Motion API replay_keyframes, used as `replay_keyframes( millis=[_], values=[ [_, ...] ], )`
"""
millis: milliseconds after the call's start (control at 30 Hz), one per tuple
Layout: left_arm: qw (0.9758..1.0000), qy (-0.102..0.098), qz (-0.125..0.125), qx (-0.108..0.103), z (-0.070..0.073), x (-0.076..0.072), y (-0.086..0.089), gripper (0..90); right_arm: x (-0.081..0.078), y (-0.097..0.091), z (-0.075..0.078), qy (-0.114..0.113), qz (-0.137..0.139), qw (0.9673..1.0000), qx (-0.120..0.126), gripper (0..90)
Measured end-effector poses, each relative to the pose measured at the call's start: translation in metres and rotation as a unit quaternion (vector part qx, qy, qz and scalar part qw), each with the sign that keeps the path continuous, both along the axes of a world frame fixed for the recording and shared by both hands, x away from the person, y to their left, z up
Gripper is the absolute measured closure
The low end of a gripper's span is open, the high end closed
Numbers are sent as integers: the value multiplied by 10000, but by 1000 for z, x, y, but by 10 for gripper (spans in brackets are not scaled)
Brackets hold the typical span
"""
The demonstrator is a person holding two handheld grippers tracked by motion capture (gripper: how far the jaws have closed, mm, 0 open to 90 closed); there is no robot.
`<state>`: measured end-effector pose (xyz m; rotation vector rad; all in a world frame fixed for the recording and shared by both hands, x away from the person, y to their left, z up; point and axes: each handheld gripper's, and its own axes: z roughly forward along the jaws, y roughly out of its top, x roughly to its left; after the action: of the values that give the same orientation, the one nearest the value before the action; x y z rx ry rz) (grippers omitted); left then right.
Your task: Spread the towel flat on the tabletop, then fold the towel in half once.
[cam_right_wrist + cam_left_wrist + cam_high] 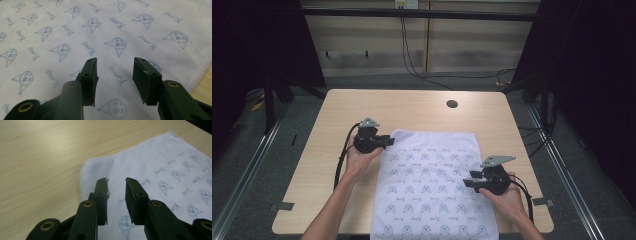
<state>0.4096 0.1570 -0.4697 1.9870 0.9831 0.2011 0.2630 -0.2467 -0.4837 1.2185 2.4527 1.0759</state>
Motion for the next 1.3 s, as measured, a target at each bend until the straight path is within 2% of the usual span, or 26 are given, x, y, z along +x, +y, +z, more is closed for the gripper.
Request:
replay_keyframes(
  millis=[33,67,100,133,200,267,333,367,400,433,500,533,600,633,667,733,800,833,900,1000,1100,1200,1267,1300],
  values=[
    [9997,54,185,159,-5,7,5,724,1,0,0,-21,14,10000,26,547],
    [9994,112,296,126,-8,11,8,739,1,0,0,-7,9,10000,16,548],
    [9987,212,460,-34,-14,18,13,755,0,0,0,5,8,10000,9,548],
    [9985,229,505,5,-16,21,13,768,1,0,-1,4,23,10000,-2,547],
    [9989,340,316,-9,-21,26,9,772,1,0,-2,13,43,10000,-6,547],
    [9992,320,217,66,-24,27,1,741,2,0,-3,47,44,10000,-27,547],
    [9988,318,218,316,-26,30,-7,696,2,0,-3,66,22,10000,-51,547],
    [9985,355,263,309,-27,31,-10,677,2,-1,-3,69,29,10000,-36,547],
    [9982,327,260,422,-28,32,-12,688,2,-1,-3,89,21,10000,-39,547],
    [9981,377,156,456,-29,33,-13,777,1,-1,-3,94,32,9999,-46,547],
    [9977,261,234,588,-28,32,-14,860,0,0,-3,94,55,9999,-41,546],
    [9983,170,224,520,-25,31,-13,868,0,0,-3,85,67,9999,-28,546],
    [9981,-21,321,532,-18,28,-13,866,0,-1,-3,63,83,9999,-33,546],
    [9977,-121,394,542,-15,28,-12,850,0,-1,-4,66,83,9999,-6,546],
    [9965,-168,561,591,-12,29,-11,730,1,-2,-4,103,37,9999,-32,546],
    [9939,-259,814,701,-7,30,-6,730,1,-3,-4,102,19,9999,-50,546],
    [9943,-141,929,502,-4,33,4,716,0,-3,-3,89,8,9999,-66,544],
    [9948,-114,895,467,-4,32,8,710,0,-3,-3,101,0,9999,-53,543],
    [9974,-41,624,369,-6,29,10,729,0,-3,-3,100,-18,9999,-98,538],
    [9995,57,197,235,-10,19,9,758,2,-2,-4,91,-37,9999,-60,536],
    [9997,138,32,208,-16,8,9,784,4,-2,-3,72,-71,9999,-66,537],
    [9995,256,-72,166,-22,1,7,728,8,-3,-1,6,-109,9999,22,529],
    [9990,268,-159,315,-26,0,5,706,16,-3,1,-24,-201,9997,95,513],
    [9988,255,-100,395,-28,0,4,693,21,-2,1,4,-246,9997,76,507]
  ],
)
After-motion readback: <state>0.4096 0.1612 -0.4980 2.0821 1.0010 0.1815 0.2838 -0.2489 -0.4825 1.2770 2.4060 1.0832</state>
